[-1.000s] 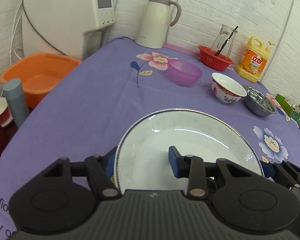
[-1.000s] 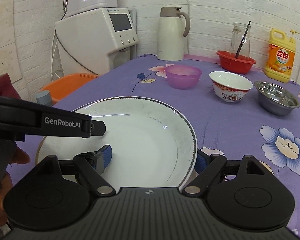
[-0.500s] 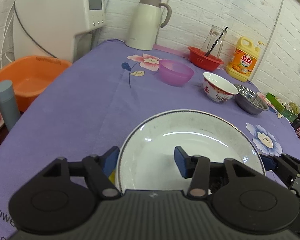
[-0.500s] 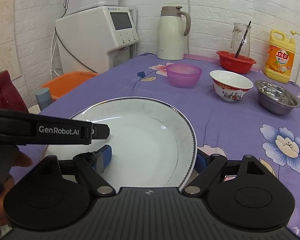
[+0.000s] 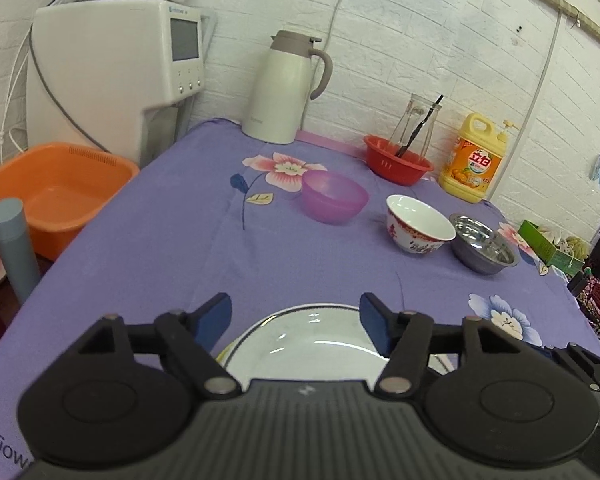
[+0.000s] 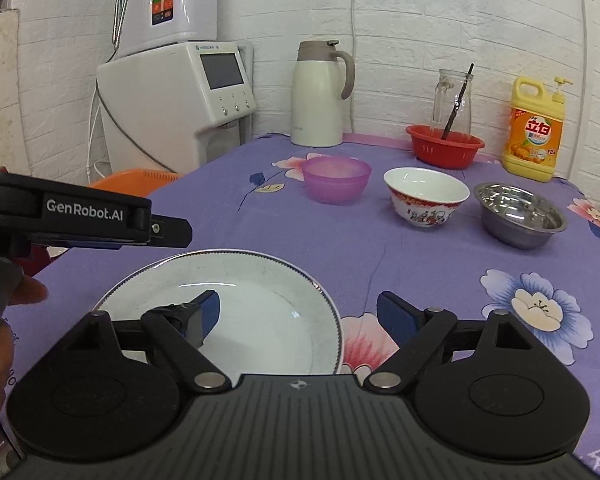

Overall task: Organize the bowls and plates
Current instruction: 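Lower the blue-rimmed plate onto the plate stack and open both tools, then move both tools over to the steel bowl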

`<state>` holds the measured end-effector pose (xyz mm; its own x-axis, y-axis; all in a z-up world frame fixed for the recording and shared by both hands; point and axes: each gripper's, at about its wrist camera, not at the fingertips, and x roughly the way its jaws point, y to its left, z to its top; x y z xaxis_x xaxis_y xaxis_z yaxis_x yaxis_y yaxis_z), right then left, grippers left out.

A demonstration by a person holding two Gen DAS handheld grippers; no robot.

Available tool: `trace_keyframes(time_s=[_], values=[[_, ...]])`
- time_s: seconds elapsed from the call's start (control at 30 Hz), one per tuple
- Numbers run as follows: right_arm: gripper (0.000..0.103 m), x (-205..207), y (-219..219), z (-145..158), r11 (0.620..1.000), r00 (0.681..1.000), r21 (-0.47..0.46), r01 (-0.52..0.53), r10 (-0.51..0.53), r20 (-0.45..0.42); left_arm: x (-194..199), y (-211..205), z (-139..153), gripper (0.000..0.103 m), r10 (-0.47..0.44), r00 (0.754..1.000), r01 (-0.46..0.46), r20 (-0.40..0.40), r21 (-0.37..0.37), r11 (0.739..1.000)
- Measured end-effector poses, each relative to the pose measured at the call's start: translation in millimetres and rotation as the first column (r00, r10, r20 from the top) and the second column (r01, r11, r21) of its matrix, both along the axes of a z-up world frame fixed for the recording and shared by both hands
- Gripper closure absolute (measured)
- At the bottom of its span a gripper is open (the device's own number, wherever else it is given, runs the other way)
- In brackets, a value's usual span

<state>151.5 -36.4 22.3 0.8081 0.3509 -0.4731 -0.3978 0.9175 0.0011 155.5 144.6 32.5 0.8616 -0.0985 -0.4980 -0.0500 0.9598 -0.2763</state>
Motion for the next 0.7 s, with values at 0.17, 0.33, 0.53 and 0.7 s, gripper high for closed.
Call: trace_keyframes(time_s=[0.17, 0.33, 0.53, 0.7], values=[[0.0, 1, -29, 8, 0.997, 0.998, 0.039, 0.063, -0.062, -0.008, -1, -25, 10, 0.036, -0.057, 0.998, 0.057, 0.019, 0.003, 0.998], [0.0, -5, -68, 10, 0.982, 0.984, 0.076, 0.174, -0.171, -0.043, -9, -51, 15, 0.034, -0.108, 0.994, 0.108, 0.018, -0.002, 0.994], [0.0, -21, -111, 10, 0.952, 0.958, 0.108, 0.285, -0.279, -0.067, -13, -86, 23, 0.032, -0.187, 0.982, 0.187, 0.027, 0.013, 0.982], [0.0, -25, -142, 8, 0.931, 0.939, 0.126, 0.342, -0.335, -0.074, -2, -115, 27, 0.031, -0.26, 0.966, 0.259, 0.018, 0.016, 0.966]])
